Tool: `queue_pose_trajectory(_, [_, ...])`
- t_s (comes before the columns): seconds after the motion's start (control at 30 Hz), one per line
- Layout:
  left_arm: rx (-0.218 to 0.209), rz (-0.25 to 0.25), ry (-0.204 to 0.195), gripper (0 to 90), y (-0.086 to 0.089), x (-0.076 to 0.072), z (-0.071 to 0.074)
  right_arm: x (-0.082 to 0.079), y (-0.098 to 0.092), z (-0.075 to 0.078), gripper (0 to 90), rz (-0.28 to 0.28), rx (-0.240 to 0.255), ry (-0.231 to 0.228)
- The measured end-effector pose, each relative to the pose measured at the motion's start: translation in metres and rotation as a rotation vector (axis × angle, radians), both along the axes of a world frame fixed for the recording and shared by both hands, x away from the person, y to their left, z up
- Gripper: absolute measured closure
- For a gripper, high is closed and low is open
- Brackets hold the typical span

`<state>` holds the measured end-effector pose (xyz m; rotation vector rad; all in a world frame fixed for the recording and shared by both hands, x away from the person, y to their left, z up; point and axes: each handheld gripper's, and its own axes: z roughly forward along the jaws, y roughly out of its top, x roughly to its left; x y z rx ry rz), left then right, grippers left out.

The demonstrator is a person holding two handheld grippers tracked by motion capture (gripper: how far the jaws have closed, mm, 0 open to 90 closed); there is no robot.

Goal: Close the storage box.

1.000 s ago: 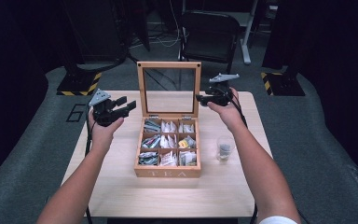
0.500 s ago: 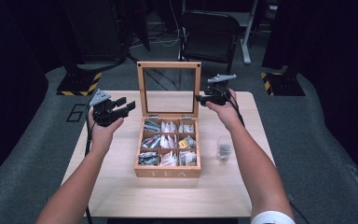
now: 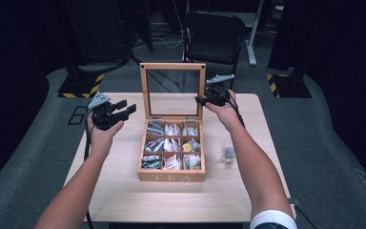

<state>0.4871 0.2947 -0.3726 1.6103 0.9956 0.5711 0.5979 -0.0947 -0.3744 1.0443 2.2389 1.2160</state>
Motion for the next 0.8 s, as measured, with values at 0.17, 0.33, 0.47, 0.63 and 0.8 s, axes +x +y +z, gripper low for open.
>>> queue_pose_trajectory(0.17, [0.003, -0.001, 0.004, 48.7, 0.0009, -0.0012, 0.0006, 0.0026, 0.0002, 0.0031, 51.4, -0.008, 0.013, -0.006])
queue_pose_trajectory(0.33, [0.004, 0.000, 0.006, 48.7, 0.0014, -0.0009, 0.0003, 0.0037, -0.0007, 0.0030, 56.5, -0.015, 0.013, -0.009])
queue_pose_trajectory(0.47, [0.000, 0.000, 0.007, 48.8, 0.0024, -0.0006, 0.0003, 0.0030, -0.0025, 0.0048, 62.6, -0.032, 0.022, 0.003])
queue_pose_trajectory(0.63, [-0.001, 0.001, 0.006, 48.7, 0.0017, -0.0003, 0.0000, 0.0013, -0.0017, 0.0061, 63.0, -0.040, 0.023, 0.010])
queue_pose_trajectory(0.8, [0.000, 0.000, 0.007, 48.9, 0.0009, -0.0002, -0.0001, -0.0019, -0.0007, 0.0079, 64.4, -0.052, 0.014, 0.008])
